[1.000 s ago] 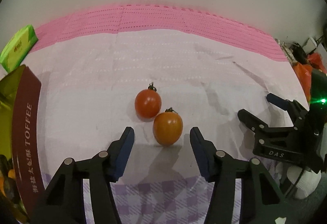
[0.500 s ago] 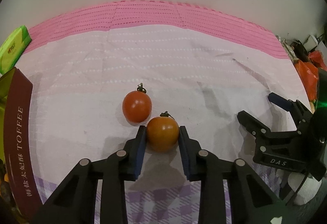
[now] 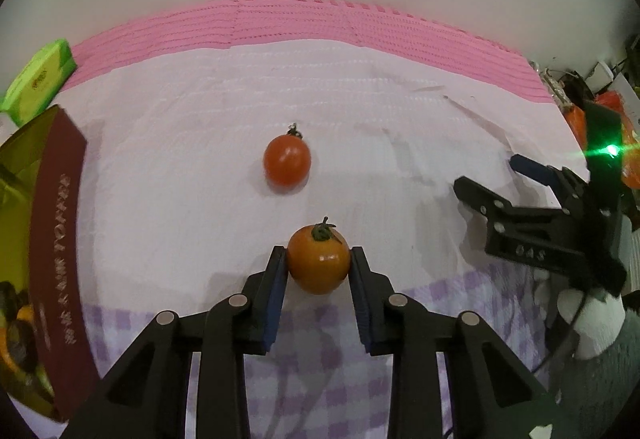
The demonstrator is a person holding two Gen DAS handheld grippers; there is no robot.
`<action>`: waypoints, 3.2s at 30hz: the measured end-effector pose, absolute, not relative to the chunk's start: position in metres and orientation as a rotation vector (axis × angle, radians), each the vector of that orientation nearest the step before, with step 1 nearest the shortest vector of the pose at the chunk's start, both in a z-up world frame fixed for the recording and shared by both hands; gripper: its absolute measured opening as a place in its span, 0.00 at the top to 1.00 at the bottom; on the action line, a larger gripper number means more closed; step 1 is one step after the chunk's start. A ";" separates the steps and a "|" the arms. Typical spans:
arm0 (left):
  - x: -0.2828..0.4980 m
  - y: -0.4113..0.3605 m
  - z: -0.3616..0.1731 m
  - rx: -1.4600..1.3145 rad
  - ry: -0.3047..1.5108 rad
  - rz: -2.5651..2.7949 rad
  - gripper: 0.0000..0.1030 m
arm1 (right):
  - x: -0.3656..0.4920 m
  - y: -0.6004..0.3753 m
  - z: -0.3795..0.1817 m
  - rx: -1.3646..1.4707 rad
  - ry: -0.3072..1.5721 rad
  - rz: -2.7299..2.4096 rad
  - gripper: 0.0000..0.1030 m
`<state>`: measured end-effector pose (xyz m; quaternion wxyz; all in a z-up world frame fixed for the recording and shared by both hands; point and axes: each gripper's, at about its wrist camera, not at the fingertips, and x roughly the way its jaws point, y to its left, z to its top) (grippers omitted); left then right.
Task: Organize fruits
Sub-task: 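Carry the cherry tomato into the tin tray and open the left gripper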
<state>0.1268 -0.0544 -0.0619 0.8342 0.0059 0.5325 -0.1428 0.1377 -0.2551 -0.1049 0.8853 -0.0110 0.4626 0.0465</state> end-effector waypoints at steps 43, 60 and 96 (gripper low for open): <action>0.069 0.153 0.003 -0.153 1.056 0.066 0.73 | 0.140 -0.255 -0.103 -0.022 0.965 0.094 0.00; 0.068 0.203 -0.022 -0.225 1.140 0.125 0.73 | 0.140 -0.255 -0.104 -0.022 0.965 0.092 0.00; 0.069 0.193 -0.031 -0.217 1.152 0.074 0.62 | 0.138 -0.251 -0.104 0.000 0.990 0.043 0.00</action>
